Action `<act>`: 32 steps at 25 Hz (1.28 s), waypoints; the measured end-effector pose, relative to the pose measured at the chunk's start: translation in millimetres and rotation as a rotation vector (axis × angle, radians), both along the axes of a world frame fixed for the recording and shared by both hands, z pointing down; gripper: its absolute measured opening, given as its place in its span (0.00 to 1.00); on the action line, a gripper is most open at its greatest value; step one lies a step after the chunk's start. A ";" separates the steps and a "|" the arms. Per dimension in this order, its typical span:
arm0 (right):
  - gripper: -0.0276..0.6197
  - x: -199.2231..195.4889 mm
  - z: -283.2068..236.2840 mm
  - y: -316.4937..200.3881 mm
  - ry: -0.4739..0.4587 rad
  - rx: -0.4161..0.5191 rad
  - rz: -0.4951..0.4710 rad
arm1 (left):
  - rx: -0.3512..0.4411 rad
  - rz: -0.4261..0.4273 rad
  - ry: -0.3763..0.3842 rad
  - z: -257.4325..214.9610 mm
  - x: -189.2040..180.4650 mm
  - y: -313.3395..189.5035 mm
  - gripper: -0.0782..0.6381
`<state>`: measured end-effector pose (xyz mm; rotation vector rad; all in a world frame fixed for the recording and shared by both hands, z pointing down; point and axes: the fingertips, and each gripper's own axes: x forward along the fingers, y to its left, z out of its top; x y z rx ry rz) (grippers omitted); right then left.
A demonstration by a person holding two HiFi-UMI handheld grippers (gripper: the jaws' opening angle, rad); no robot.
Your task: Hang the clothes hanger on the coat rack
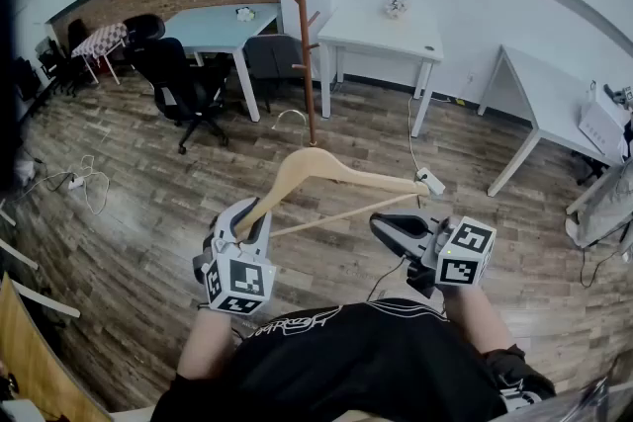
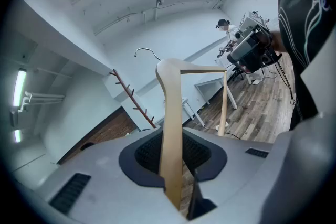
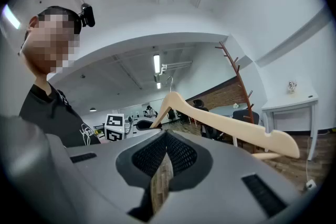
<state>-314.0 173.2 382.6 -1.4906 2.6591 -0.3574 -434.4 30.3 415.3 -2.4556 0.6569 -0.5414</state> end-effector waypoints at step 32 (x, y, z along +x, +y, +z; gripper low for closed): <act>0.10 261.9 10.1 -42.0 -0.084 0.008 -0.029 | -0.066 0.010 -0.030 8.0 273.3 -33.3 0.21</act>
